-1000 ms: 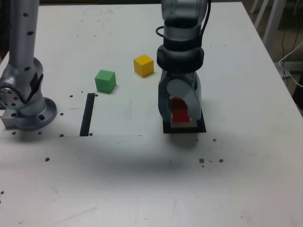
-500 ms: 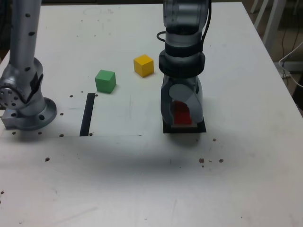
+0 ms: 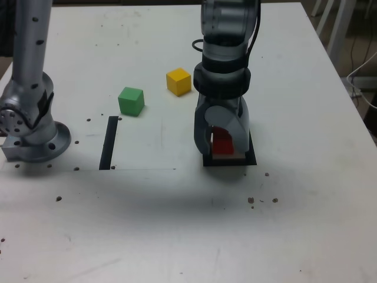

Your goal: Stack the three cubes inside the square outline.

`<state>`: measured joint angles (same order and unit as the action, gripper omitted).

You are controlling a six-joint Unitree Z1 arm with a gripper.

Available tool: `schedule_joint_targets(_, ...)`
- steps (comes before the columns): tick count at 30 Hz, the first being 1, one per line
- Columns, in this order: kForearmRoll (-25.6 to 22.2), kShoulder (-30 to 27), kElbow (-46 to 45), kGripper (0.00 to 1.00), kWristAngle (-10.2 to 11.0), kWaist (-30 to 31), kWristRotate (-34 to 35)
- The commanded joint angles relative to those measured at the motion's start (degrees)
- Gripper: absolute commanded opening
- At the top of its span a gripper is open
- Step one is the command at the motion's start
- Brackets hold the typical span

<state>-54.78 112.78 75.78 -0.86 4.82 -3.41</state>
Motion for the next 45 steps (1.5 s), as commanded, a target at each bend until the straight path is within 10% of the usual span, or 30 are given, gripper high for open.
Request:
schedule_joint_targets(1,-0.05,0.21,0.25,0.97,0.2,-0.07,-0.1)
schedule_joint_targets(29,-3.35,-7.95,0.83,1.0,1.97,-0.5,-1.75)
schedule_joint_targets(45,-6.46,-9.55,0.57,1.0,1.81,-13.64,-11.23)
